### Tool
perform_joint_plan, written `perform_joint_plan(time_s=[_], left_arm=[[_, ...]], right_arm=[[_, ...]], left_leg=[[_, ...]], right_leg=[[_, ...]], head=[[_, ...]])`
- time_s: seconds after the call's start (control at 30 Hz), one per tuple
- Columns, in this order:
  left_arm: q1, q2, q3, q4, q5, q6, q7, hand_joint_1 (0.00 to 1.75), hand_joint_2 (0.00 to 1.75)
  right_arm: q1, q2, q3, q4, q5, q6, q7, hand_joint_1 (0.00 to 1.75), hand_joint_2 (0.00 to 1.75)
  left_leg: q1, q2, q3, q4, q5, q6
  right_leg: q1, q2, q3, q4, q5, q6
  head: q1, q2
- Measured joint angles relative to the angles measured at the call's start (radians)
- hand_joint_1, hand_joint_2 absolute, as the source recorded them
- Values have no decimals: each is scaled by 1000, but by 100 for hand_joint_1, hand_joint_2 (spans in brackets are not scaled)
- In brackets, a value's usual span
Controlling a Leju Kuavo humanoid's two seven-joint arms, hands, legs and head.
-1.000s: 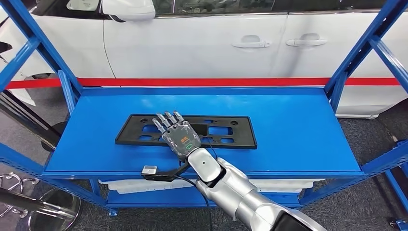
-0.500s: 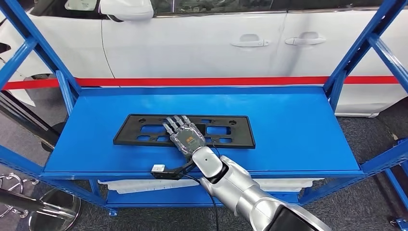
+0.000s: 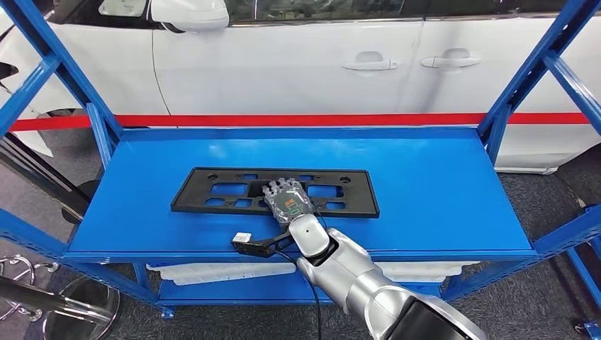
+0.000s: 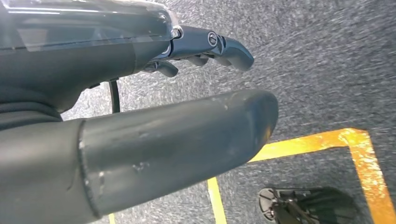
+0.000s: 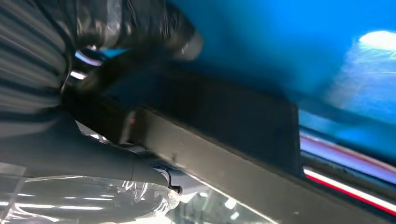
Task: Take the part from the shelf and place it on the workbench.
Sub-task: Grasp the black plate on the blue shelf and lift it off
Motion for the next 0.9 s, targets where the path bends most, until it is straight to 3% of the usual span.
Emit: perform_joint_plan(time_s=[0.07, 0.17, 0.2, 0.23, 0.27, 0.37, 0.43, 0.5, 0.57, 0.67, 0.7, 0.73, 0.77, 0.83, 0.9], left_arm=[[1, 0, 4, 0, -2, -4, -8, 0, 0], [1, 1, 12, 0, -6, -13, -32, 0, 0], [2, 1, 15, 0, -7, -16, -39, 0, 0], [2, 1, 18, 0, -8, -19, -46, 0, 0], [2, 0, 20, 0, -9, -23, -53, 0, 44], [1, 0, 23, 0, -15, -35, -77, 0, 175], [1, -1, 26, 0, -22, -42, -86, 0, 175], [3, -1, 29, 0, -31, -42, -95, 0, 87], [3, 0, 32, 0, -37, -36, -106, 0, 0], [4, 1, 42, 0, -40, -27, -116, 0, 0], [5, 2, 44, 0, -42, -27, -116, 0, 0], [6, 2, 45, 0, -43, -27, -117, 0, 0], [6, 2, 45, 0, -45, -28, -117, 0, 0], [5, 3, 46, 0, -47, -28, -120, 0, 0], [4, 3, 49, 0, -47, -36, -131, 0, 0]], right_arm=[[-4, -1, -13, 13, -5, 0, 0, 175, 175], [-6, -5, -33, 33, -7, -1, 0, 175, 175], [-6, -7, -39, 39, -8, -1, 0, 175, 175], [-7, -9, -46, 42, -9, -1, 0, 175, 175], [-8, -10, -52, 45, -10, -1, 0, 175, 175], [-15, -11, -70, 51, -15, -3, -6, 175, 175], [-17, -12, -88, 53, -28, -15, -17, 175, 175], [-19, -15, -110, 54, -43, -31, -30, 175, 175], [-20, -20, -133, 54, -53, -42, -38, 175, 175], [-20, -28, -153, 54, -56, -48, -44, 175, 175], [-20, -31, -157, 54, -56, -50, -44, 175, 175], [-20, -33, -159, 54, -56, -51, -45, 175, 175], [-20, -35, -160, 54, -55, -52, -45, 175, 175], [-19, -38, -164, 54, -54, -53, -45, 175, 175], [-20, -41, -168, 54, -53, -53, -45, 175, 175]], left_leg=[[4, 2, -1, -7, 7, 14], [3, 5, -5, -8, 10, 24], [3, 6, -6, -7, 10, 25], [2, 6, -6, -6, 10, 25], [2, 5, -5, -5, 10, 24], [-1, 1, -3, -1, 6, 18], [-4, -1, -6, 1, 6, 9], [-3, -2, -9, 1, 6, -3], [0, -1, -21, 30, -17, -13], [4, 0, -102, 213, -113, -25], [5, 0, -129, 272, -133, -29], [6, 0, -141, 298, -135, -31], [8, 1, -132, 281, -116, -33], [12, 2, -66, 149, -49, -34], [10, 1, -7, 32, -12, -28]], right_leg=[[-1, 0, -17, 38, -28, 10], [-4, -1, -103, 224, -124, 20], [-5, -1, -126, 274, -138, 22], [-5, -1, -133, 287, -132, 21], [-4, -1, -120, 262, -108, 19], [-1, -1, -27, 69, -16, 3], [4, -1, -1, 7, -4, -6], [3, -2, 0, -1, 0, -13], [-2, -3, 3, -11, 7, -25], [-3, -5, 2, -13, 10, -32], [-3, -5, 0, -11, 10, -32], [-2, -5, -2, -9, 9, -31], [-3, -5, -2, -6, 8, -30], [-4, -4, -1, -1, 5, -26], [-1, -2, -2, 2, 3, -16]], head=[[0, 0], [0, 0], [0, 0], [0, 0], [0, 0], [0, 0], [0, 0], [0, 0], [0, 0], [0, 0], [0, 0], [0, 0], [0, 0], [0, 0], [0, 0]])
